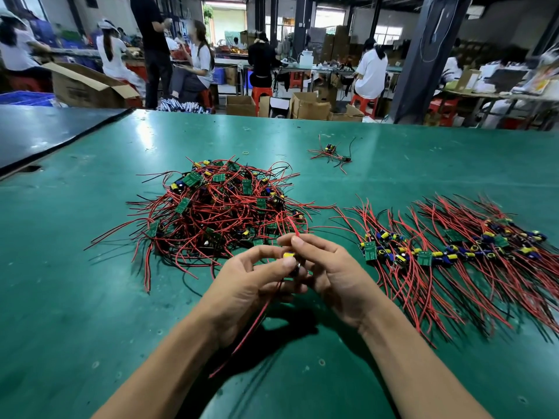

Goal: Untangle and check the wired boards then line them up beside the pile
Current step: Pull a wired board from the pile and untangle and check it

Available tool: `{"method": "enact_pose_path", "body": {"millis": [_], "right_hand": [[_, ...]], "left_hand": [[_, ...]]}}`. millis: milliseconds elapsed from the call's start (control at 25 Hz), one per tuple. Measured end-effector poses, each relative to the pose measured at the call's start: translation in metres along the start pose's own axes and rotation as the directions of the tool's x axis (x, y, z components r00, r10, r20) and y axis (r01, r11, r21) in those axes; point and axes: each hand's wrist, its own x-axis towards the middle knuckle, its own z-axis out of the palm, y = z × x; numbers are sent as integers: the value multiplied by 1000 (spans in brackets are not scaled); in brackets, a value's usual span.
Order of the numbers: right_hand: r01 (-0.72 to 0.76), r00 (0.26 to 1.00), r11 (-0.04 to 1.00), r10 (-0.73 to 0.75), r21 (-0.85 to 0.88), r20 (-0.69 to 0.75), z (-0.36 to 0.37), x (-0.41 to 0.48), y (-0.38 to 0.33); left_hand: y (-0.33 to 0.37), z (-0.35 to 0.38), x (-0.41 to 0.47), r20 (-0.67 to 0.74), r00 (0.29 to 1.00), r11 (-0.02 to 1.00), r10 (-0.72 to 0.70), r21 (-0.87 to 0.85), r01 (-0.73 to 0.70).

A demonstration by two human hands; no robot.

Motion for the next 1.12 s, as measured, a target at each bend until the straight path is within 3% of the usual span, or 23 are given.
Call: {"method": "enact_pose_path", "body": {"millis": [200, 400, 520, 640, 960, 1120], "right_hand": [[3, 998, 992, 4, 128, -56, 0, 1, -1], [87, 987, 955, -44, 284, -154, -2, 7, 2], [46, 991, 974, -17, 222, -131, -1, 6, 4], [-1, 997, 986, 14, 166, -74, -3, 4, 5], [-86, 988, 968, 114, -237, 106, 5, -3, 12], [-76, 994, 956, 96, -282, 58, -1, -2, 9]], "left_hand": [[-5, 2, -2, 49, 999, 987, 2, 158, -10], [-7, 3, -1, 62, 998, 978, 28, 203, -40], [-11, 8, 0, 45, 996, 965, 82, 245, -91], [-14, 11, 0, 18, 999, 978, 44, 204, -47], [-17, 5, 2, -26, 989, 944, 147, 303, -132], [-17, 4, 1, -15, 997, 955, 73, 289, -65]]}}
